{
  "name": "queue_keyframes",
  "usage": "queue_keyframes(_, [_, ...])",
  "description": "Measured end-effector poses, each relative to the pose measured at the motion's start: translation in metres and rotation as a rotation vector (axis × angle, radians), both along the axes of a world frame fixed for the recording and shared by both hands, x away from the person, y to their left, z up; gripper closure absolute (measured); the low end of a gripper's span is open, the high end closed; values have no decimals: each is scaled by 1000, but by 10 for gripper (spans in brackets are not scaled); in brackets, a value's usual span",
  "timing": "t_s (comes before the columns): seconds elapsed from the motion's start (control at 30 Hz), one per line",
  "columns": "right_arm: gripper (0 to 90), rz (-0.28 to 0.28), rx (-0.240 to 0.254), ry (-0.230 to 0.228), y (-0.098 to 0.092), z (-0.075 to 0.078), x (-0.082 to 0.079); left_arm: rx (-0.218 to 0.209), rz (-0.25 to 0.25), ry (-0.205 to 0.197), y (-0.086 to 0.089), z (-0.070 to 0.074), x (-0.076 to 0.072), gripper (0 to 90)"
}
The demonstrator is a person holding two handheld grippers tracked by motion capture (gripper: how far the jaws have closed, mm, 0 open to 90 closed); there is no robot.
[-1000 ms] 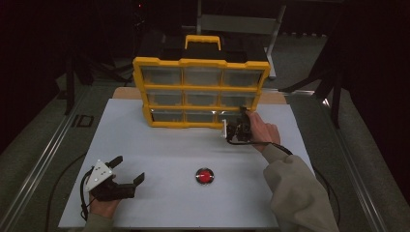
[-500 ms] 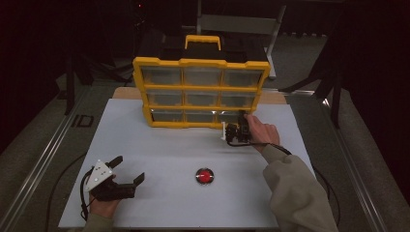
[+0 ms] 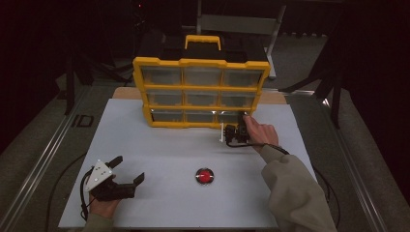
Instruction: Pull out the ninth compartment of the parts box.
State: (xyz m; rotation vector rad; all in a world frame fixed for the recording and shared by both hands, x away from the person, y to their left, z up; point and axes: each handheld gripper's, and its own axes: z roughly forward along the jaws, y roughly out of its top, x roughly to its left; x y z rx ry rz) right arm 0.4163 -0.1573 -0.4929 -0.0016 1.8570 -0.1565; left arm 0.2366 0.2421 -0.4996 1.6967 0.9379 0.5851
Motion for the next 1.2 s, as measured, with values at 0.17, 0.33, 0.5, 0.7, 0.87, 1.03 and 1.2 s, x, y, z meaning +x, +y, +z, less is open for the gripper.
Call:
queue_keyframes(0.17, [762, -14, -9, -26, 2, -2, 0, 0, 0, 0, 0, 0, 0, 0])
queue_keyframes(0.33, [775, -13, 9, -27, 1, -1, -1, -1, 2, -1, 0, 0, 0, 0])
queue_keyframes(0.5, [778, -20, 34, -24, 1, 1, -2, -1, 2, -1, 0, 0, 0, 0])
queue_keyframes(0.7, [776, -2, 30, -10, -1, 2, -5, 0, 2, -1, 0, 0, 0, 0])
queue_keyframes(0.87, [762, 4, 27, -5, -1, 2, -6, 1, 2, -1, 0, 0, 0, 0])
queue_keyframes(1.03, [722, 9, 25, -7, 0, 1, -4, 3, 1, 1, -1, 0, 0, 0])
queue_keyframes(1.2, [738, 3, 21, -9, 1, -1, -1, 2, 0, 1, -1, 0, 0, 0])
